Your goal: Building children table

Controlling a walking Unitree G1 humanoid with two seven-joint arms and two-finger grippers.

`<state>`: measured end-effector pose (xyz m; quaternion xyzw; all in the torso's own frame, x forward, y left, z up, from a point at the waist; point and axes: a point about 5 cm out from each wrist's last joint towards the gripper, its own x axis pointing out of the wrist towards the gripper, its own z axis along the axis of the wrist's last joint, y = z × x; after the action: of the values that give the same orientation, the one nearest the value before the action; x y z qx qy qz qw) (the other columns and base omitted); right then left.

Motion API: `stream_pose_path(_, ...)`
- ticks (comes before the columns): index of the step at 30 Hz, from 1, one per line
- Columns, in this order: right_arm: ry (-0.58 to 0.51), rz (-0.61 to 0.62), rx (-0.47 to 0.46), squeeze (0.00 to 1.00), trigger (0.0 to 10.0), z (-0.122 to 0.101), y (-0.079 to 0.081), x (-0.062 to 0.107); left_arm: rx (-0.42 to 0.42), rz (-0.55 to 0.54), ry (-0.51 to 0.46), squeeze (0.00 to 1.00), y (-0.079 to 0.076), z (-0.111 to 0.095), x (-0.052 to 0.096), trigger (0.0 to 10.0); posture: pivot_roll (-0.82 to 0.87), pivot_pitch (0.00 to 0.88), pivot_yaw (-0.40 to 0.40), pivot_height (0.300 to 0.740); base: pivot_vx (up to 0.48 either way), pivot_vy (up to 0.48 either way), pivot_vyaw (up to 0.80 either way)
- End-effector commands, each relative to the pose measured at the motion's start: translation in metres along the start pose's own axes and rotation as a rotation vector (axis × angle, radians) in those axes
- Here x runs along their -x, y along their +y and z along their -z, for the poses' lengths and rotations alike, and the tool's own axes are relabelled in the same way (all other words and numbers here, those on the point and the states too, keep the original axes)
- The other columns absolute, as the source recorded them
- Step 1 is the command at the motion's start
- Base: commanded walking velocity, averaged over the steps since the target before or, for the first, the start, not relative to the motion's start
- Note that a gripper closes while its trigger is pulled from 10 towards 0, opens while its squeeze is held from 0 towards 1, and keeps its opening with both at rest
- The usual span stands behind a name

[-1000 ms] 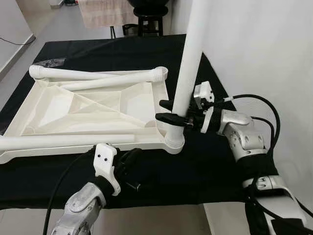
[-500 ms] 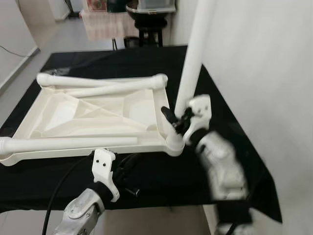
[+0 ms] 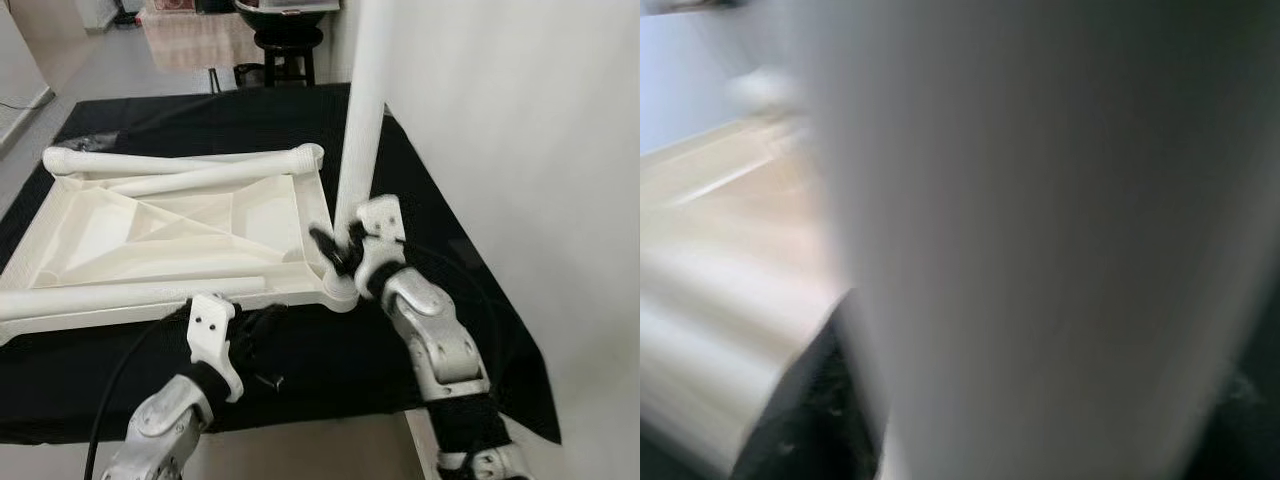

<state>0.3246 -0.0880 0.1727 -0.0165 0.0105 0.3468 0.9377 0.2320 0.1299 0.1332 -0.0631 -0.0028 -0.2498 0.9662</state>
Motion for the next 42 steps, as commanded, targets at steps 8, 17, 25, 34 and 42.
stream_pose_path(8,-0.054,-0.527,0.142,0.0,10.0,-0.032,-0.008,0.007,0.019,0.001,0.022,0.0,-0.001,0.004,0.0,10.0,0.04,0.124,-0.026,0.74,0.0,0.0,0.0)
stream_pose_path(17,-0.023,-0.659,0.056,0.0,0.0,-0.033,-0.035,0.005,0.02,0.004,0.024,0.0,-0.003,0.004,0.0,10.0,0.05,0.128,-0.031,0.74,0.0,0.0,0.0)
stream_pose_path(25,-0.023,-0.606,0.049,0.0,0.0,-0.025,-0.04,0.008,0.002,0.009,0.042,0.0,0.0,0.006,0.001,10.0,0.07,0.112,-0.018,0.74,0.0,0.0,0.0)
stream_pose_path(34,-0.007,-0.368,0.065,0.0,0.0,-0.006,-0.033,0.015,-0.009,-0.006,0.044,0.0,0.002,0.006,0.005,10.0,0.08,0.132,-0.036,0.74,0.0,0.0,0.0)
stream_pose_path(42,0.068,0.038,-0.036,0.0,0.0,0.024,0.005,0.009,-0.014,-0.006,0.048,0.0,0.003,0.006,0.006,10.0,0.07,0.132,-0.032,0.74,0.0,0.0,0.0)
